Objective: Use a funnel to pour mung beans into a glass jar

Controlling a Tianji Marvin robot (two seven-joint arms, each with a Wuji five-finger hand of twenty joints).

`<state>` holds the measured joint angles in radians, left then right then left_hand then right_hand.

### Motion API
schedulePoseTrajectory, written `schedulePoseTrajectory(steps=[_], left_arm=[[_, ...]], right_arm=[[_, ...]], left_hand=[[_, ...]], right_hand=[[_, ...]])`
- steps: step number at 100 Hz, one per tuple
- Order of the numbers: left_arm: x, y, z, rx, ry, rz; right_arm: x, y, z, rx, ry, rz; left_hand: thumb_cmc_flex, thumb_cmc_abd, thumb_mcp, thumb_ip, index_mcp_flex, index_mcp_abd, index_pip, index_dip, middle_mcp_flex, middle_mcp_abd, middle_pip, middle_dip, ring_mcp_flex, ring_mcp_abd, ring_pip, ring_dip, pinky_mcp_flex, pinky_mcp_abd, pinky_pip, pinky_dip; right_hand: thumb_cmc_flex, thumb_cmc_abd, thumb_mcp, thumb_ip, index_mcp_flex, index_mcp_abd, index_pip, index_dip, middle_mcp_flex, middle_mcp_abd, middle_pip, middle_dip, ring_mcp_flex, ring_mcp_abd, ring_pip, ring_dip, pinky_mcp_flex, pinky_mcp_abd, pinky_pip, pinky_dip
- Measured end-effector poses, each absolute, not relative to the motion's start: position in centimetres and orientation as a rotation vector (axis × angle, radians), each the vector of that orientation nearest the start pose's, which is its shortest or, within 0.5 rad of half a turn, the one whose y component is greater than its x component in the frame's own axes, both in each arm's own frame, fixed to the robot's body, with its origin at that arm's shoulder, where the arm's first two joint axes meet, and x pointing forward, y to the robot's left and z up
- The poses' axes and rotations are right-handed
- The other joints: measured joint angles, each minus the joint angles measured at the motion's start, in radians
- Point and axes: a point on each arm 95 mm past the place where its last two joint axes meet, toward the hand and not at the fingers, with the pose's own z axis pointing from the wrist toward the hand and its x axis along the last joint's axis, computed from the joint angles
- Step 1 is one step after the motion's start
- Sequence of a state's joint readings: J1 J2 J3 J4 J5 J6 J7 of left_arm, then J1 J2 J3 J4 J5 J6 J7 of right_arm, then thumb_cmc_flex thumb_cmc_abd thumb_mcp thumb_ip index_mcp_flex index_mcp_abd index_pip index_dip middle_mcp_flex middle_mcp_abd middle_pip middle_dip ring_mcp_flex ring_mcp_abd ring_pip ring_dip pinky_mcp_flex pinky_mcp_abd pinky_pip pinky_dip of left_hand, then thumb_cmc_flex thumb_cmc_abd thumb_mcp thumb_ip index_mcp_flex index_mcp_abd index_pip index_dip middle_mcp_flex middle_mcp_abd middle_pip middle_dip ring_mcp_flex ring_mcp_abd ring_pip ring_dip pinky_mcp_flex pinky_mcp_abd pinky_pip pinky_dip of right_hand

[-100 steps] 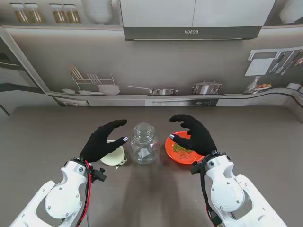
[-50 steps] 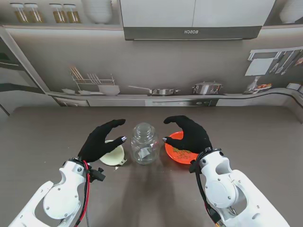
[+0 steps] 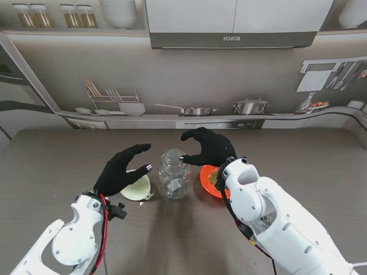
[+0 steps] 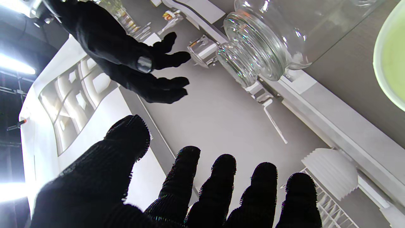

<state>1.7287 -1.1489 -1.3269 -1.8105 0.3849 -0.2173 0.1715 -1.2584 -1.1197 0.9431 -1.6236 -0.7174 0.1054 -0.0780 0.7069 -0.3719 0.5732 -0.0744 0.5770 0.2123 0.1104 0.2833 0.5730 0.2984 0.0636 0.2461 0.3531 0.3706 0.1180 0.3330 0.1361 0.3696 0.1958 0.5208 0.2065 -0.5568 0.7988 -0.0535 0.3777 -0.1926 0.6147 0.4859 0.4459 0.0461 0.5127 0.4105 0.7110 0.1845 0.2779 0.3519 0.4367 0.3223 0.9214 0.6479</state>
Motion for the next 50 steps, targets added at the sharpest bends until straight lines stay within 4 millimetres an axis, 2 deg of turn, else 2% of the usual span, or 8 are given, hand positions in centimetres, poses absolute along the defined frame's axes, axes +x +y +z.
schedulePoseTrajectory(steps=[13,38,50], left_arm=[[36.2,-0.7,-26.6,-1.516,0.892,-2.215],[36.2,-0.7,-26.5,-1.515,0.887,-2.215],[36.2,-0.6,-26.4,-1.516,0.885,-2.215]], right_arm=[[45.8,10.2,-24.2,1.163,1.426,1.779],[47.4,12.0,-24.7,1.143,1.524,1.694],[48.0,12.9,-24.8,1.116,1.596,1.639]], left_hand=[[0.000,0.000,0.000,0.000,0.000,0.000,0.000,0.000,0.000,0.000,0.000,0.000,0.000,0.000,0.000,0.000,0.000,0.000,0.000,0.000],[0.000,0.000,0.000,0.000,0.000,0.000,0.000,0.000,0.000,0.000,0.000,0.000,0.000,0.000,0.000,0.000,0.000,0.000,0.000,0.000],[0.000,0.000,0.000,0.000,0.000,0.000,0.000,0.000,0.000,0.000,0.000,0.000,0.000,0.000,0.000,0.000,0.000,0.000,0.000,0.000]], right_hand=[[0.000,-0.050,0.008,0.010,-0.013,-0.026,-0.019,0.025,-0.035,-0.001,0.025,0.025,0.024,-0.023,0.091,0.054,0.016,-0.019,0.063,0.025],[0.000,-0.063,0.034,0.020,-0.058,-0.050,-0.045,0.059,-0.063,-0.001,0.059,0.051,0.024,-0.034,0.237,0.129,0.040,-0.037,0.145,0.075],[0.000,-0.074,0.034,0.028,-0.062,-0.053,-0.056,0.064,-0.073,-0.001,0.074,0.061,0.024,-0.036,0.278,0.150,0.055,-0.048,0.166,0.078]])
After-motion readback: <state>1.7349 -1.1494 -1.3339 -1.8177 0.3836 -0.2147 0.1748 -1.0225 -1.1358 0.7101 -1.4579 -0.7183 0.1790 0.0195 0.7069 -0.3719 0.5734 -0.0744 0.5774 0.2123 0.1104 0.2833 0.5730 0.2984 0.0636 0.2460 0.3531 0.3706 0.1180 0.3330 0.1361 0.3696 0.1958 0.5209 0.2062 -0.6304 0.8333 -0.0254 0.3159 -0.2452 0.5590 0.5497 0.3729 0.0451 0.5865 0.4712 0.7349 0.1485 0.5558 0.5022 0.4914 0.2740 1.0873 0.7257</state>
